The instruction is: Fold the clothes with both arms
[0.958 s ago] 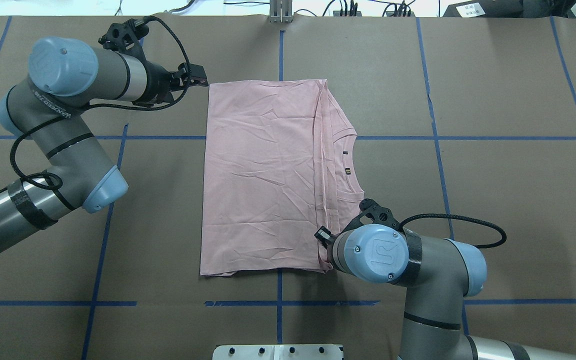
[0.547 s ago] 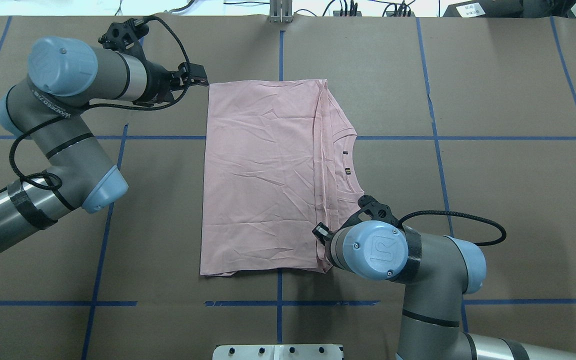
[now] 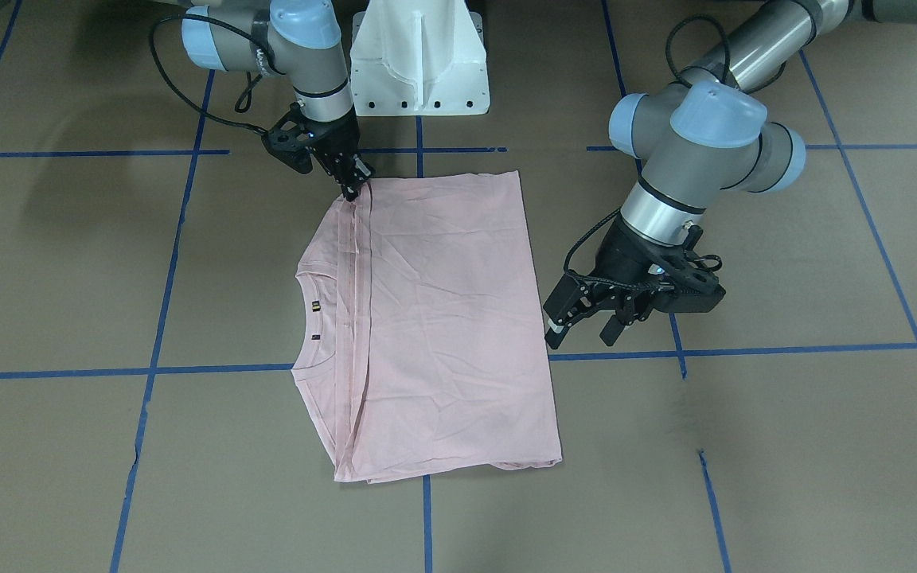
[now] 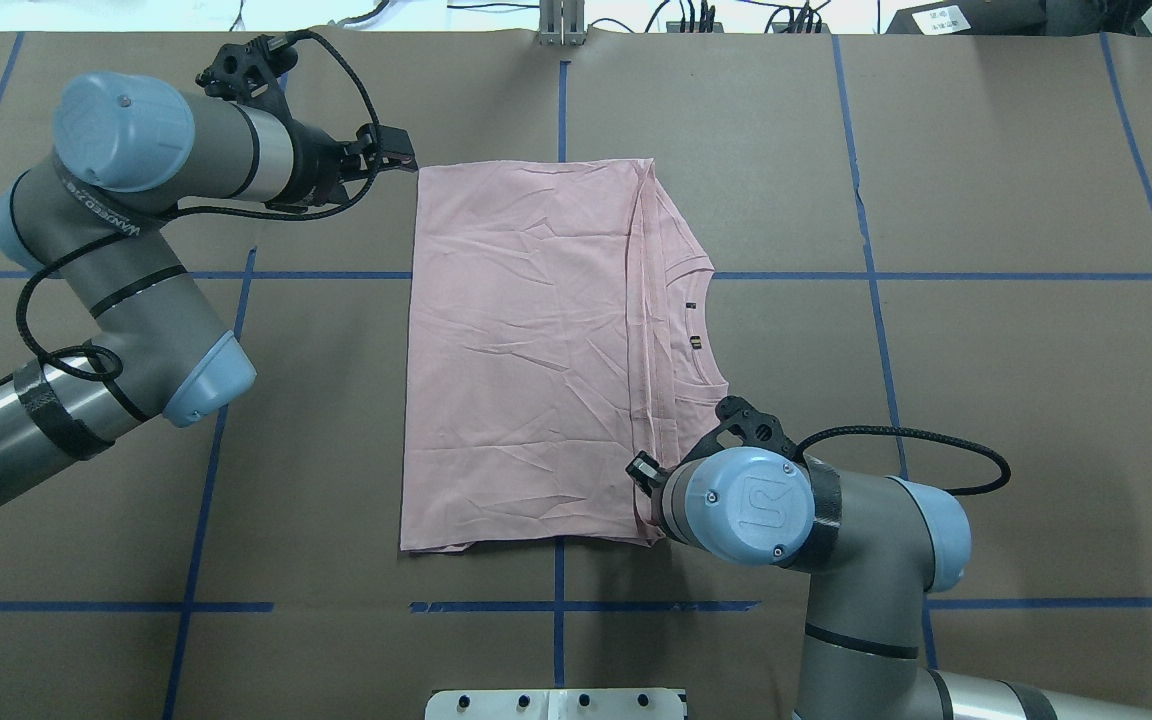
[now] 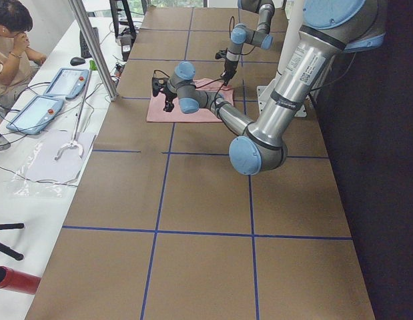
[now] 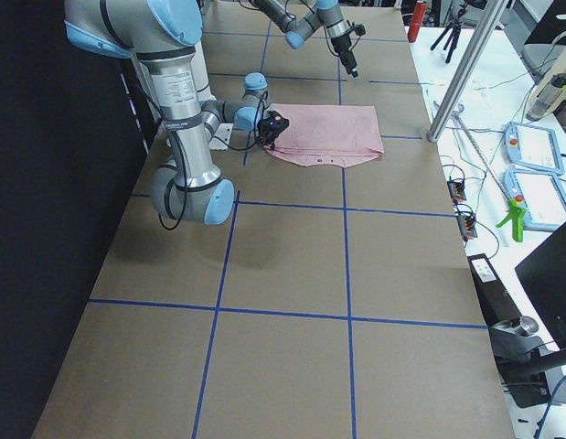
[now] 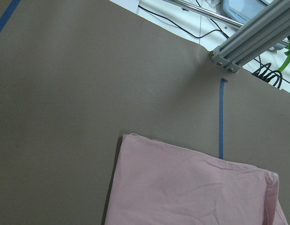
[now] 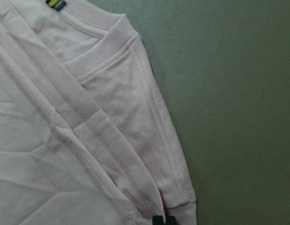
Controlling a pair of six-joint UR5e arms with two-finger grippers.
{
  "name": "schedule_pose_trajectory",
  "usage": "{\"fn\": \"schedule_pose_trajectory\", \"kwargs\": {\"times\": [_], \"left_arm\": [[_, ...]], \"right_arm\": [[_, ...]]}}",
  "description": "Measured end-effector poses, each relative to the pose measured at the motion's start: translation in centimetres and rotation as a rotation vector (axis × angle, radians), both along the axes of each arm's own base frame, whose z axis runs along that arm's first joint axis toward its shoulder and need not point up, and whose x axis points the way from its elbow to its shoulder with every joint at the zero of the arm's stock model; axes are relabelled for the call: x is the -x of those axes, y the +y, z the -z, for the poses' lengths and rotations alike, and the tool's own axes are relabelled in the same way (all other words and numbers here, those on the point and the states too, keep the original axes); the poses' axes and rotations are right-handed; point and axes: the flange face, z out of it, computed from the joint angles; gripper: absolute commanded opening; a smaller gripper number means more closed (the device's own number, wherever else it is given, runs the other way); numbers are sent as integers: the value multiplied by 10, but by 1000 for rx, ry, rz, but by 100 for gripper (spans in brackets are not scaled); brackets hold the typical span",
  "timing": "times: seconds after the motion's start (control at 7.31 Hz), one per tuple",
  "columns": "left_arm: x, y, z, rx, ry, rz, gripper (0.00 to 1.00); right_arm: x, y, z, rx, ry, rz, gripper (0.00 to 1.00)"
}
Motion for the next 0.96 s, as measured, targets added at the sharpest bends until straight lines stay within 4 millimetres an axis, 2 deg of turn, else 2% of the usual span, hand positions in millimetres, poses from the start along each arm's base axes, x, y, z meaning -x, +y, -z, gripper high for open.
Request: {"fn": "schedule_pose_trajectory", "kwargs": {"times": [0.14,0.96], "left_arm": [[0,0,0,1,-1,1,100],[-1,0,0,2,-5,5,100]], "right_arm": [[0,-1,0,-1,3,0,57],[3,0,-9,10,55,7,52]]}}
